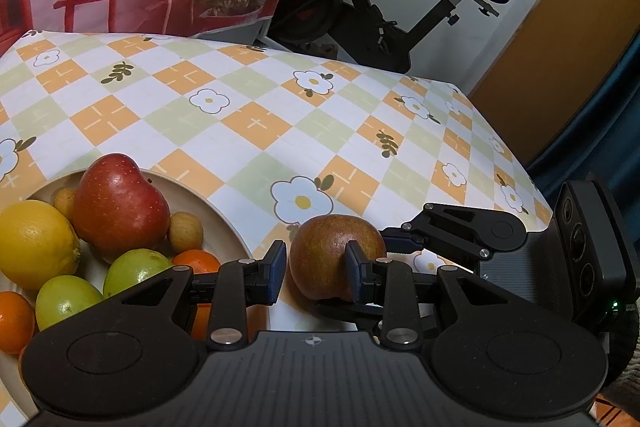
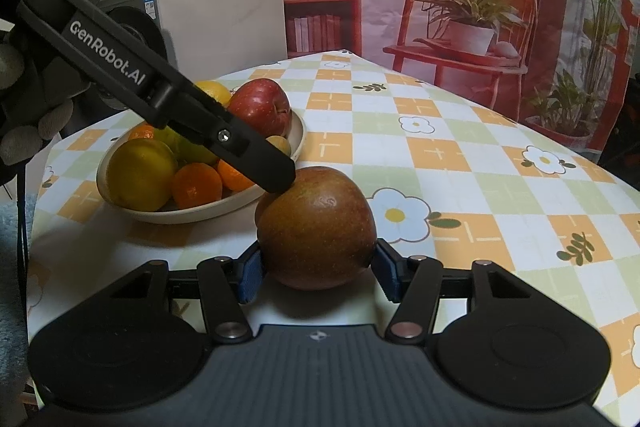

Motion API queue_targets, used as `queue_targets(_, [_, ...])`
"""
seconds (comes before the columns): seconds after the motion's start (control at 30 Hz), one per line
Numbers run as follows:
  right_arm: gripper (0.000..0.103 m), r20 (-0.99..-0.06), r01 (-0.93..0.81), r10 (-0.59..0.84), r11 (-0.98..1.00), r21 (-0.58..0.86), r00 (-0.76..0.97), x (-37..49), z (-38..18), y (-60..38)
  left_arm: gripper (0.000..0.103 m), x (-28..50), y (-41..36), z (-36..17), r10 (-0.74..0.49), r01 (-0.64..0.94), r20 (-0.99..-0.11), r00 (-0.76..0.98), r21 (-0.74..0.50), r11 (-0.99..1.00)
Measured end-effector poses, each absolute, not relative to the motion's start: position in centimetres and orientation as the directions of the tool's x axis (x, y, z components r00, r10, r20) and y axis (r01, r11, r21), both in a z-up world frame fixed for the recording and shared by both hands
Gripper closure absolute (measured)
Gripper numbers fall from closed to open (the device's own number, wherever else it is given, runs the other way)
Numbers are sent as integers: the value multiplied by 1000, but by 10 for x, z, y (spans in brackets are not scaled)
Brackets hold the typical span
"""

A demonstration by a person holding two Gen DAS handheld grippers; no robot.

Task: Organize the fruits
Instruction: 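Lift the red-brown apple with the left gripper and carry it over the plate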

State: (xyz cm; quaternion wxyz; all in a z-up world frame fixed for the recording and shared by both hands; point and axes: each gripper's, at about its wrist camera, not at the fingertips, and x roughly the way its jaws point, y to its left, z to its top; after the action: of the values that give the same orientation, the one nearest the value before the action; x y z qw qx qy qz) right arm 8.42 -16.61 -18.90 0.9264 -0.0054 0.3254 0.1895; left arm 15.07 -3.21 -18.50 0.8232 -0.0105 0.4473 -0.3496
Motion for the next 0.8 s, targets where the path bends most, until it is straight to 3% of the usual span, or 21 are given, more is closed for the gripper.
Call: queue_targets(0.8, [45,-547,-356,356,928,111,757,72,-166,-156,69,132,-15,-155,-576,567,-704,416,-295,769])
